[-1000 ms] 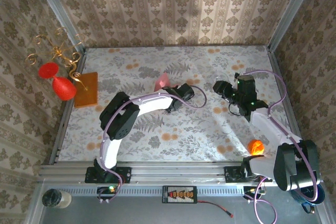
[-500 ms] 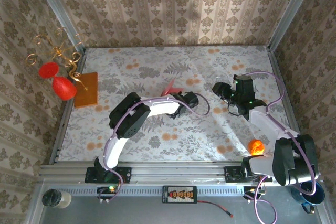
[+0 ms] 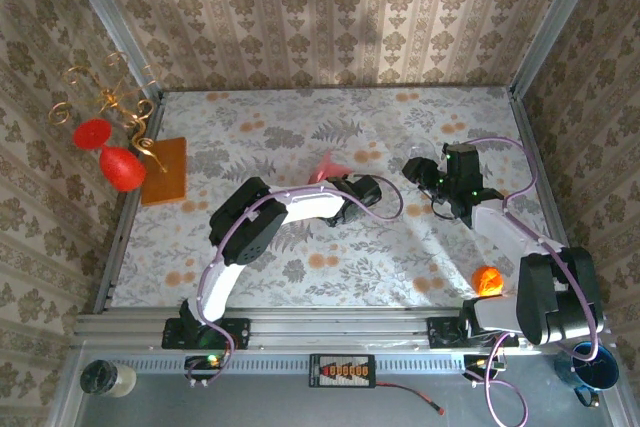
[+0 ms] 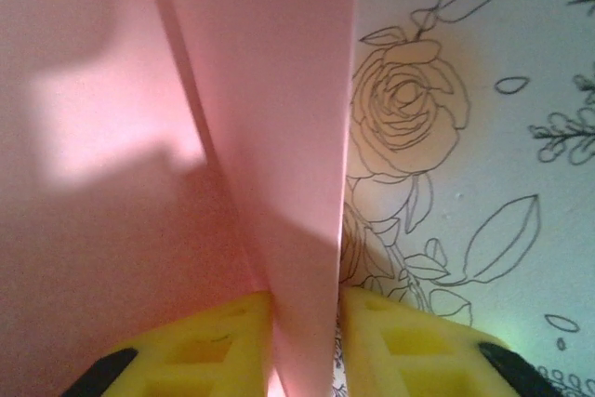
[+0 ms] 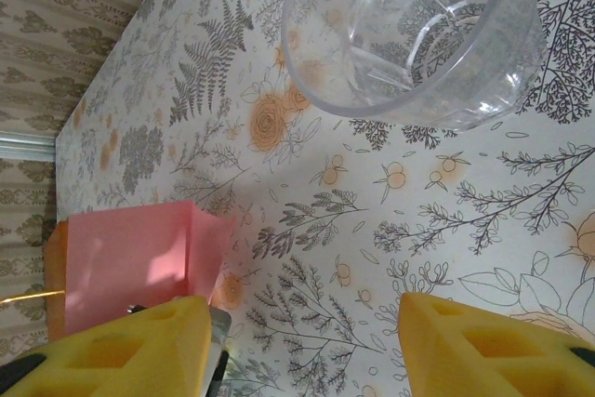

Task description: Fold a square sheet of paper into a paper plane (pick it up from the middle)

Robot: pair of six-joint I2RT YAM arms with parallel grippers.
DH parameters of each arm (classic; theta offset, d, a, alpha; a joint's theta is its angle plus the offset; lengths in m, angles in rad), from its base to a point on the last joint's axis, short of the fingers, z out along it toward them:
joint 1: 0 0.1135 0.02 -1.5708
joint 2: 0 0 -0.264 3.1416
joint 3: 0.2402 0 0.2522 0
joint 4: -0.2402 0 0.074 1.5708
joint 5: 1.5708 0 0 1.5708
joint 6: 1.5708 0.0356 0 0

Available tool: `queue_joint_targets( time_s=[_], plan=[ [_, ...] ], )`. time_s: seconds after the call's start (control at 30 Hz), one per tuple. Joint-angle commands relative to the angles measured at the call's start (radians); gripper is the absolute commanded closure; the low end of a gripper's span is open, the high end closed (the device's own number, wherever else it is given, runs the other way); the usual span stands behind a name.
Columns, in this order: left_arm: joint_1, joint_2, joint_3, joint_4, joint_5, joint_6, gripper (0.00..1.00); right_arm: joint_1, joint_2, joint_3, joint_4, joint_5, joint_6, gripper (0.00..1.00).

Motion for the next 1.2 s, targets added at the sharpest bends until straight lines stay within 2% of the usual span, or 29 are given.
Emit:
queue_joint_targets(
  time_s=[0.0,0.17,0.33,0.5,0.57,0.8,0.97,1.17],
  plan=[
    [-0.019,-0.043,0.020,-0.043,0.107,-0.082,0.71,-0.006,0.005,-0.008,0.014,-0.011,0.006,0.43],
    [-0.035,-0.129,0.011,-0.033,0.250,-0.159,0.64,-0.006,0.001,-0.005,-0.003,0.005,0.001,0.43],
    [-0.051,-0.243,-0.043,0.031,0.485,-0.265,0.63,-0.005,0.007,0.016,-0.019,0.009,-0.003,0.42],
    [-0.039,-0.397,-0.090,0.079,0.657,-0.348,0.61,-0.006,0.004,0.027,-0.026,0.008,-0.012,0.41],
    [-0.011,-0.459,-0.138,0.127,0.724,-0.377,0.60,-0.006,0.003,0.027,-0.026,0.005,-0.012,0.41],
    [0.177,-0.597,-0.397,0.352,0.955,-0.497,0.57,-0.002,0.004,0.024,-0.029,-0.030,-0.004,0.40],
    [0.259,-0.607,-0.496,0.418,1.000,-0.515,0.56,0.009,0.016,0.017,-0.016,-0.046,0.004,0.39],
    [0.334,-0.541,-0.504,0.501,1.037,-0.519,0.56,0.042,0.055,0.026,0.013,-0.055,0.007,0.38]
  ],
)
